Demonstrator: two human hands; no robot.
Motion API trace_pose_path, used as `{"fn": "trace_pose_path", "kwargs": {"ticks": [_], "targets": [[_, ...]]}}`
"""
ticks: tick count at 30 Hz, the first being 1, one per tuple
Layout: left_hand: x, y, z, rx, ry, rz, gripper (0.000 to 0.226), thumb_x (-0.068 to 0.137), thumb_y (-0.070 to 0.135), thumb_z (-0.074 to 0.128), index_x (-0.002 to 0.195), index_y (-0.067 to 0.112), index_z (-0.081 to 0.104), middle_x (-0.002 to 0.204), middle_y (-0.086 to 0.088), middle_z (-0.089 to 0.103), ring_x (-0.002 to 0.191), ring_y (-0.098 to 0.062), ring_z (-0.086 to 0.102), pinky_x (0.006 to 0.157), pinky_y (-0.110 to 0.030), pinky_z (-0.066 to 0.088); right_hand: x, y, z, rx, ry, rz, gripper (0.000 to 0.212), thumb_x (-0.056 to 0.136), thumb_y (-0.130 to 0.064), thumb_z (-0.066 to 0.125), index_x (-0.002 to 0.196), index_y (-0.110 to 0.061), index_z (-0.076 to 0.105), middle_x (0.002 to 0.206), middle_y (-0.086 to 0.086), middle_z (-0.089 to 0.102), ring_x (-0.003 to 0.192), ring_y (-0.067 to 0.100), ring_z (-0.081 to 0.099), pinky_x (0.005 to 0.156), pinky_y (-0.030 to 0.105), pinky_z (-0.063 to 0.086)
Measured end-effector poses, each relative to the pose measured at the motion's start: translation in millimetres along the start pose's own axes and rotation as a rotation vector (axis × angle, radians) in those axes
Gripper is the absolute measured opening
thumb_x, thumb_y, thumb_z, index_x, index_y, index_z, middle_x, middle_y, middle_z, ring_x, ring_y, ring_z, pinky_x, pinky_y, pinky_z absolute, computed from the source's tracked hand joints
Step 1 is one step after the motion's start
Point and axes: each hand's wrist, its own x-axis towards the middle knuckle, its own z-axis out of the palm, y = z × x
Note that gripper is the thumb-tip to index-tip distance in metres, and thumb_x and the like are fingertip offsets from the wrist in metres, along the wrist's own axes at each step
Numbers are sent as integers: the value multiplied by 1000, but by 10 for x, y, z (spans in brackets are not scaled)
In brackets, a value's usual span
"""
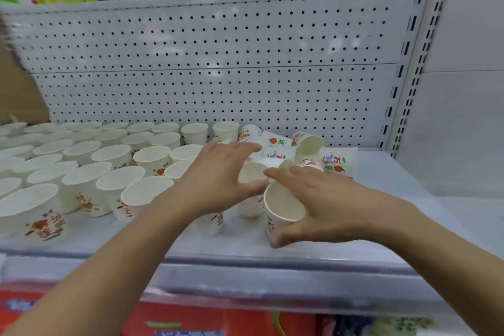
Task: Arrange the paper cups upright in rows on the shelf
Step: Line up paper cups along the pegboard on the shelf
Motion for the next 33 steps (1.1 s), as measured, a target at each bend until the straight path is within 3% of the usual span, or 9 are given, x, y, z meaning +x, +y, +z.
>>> {"fn": "trace_pose_path", "kwargs": {"ticks": [4, 7, 10, 13, 16, 19, 24, 28, 33], "targets": [[253, 25, -26, 26, -103, -21, 72, 85, 60, 56, 146, 30, 34, 146, 8, 45, 130, -18, 39, 105, -28, 24, -42, 105, -109, 75, -6, 35, 94, 67, -86, 43, 146, -47, 9, 142, -18, 34, 131, 7, 34, 106, 32, 33], [326, -9, -5, 65, -169, 11, 61, 86, 58, 55, 140, 32, 42, 135, 11, 55, 121, -16, 47, 96, -26, 30, 3, 358, -177, 156, 94, 120, 80, 69, -82, 25, 140, -47, 28, 130, -20, 40, 113, 1, 40, 102, 33, 37], [312, -51, -18, 34, -183, 50, 55, 86, 58, 56, 135, 34, 49, 134, 15, 55, 120, -9, 49, 96, -25, 37, 114, 678, -101, 104, 183, 191, 57, 83, -67, 38, 133, -42, 41, 118, -17, 43, 106, 3, 39, 94, 31, 41], [265, -85, -93, 53, -263, 102, 57, 83, 65, 54, 132, 37, 51, 132, 20, 54, 118, -4, 48, 98, -28, 41, 215, 827, 19, 76, 121, 215, 53, 89, -56, 51, 138, -42, 40, 129, -14, 41, 119, 9, 42, 96, 34, 43], [331, -108, -244, -10, -354, 129, 50, 84, 61, 55, 129, 38, 54, 121, 23, 57, 110, 2, 52, 92, -24, 45, 305, 823, 101, 13, 62, 220, 52, 91, -56, 49, 140, -44, 36, 137, -18, 38, 119, 7, 44, 92, 36, 46], [599, -142, -284, -165, -250, 168, 35, 90, 43, 60, 124, 35, 59, 115, 22, 62, 101, 9, 55, 79, -9, 41, 378, 808, 131, -44, 95, 219, 40, 97, -48, 41, 137, -46, 39, 133, -19, 43, 114, 9, 49, 85, 34, 47], [1001, -157, 74, -58, -391, 236, 63, 78, 35, 77, 135, 34, 50, 128, 18, 56, 112, 0, 49, 100, -25, 41, 370, 888, 38, -18, 160, 266, 26, 98, -35, 39, 109, -30, 62, 108, -11, 61, 96, 17, 58, 80, 39, 50], [1160, -118, 231, 130, -392, 314, 73, 66, 53, 80, 130, 39, 48, 123, 17, 56, 111, -9, 50, 99, -33, 39, 280, 1056, -83, 344, -4, 370, 27, 95, -24, 46, 75, -10, 56, 64, 2, 61, 54, 12, 56, 53, 31, 47], [1239, -65, 310, 252, -395, 389, 78, 54, 70, 76, 122, 44, 48, 110, 11, 55, 106, -15, 47, 88, -35, 43, 253, 1056, -90, 500, -218, 396, 27, 96, -25, 47, 79, -10, 62, 71, 6, 66, 56, 15, 55, 51, 28, 44]]}}
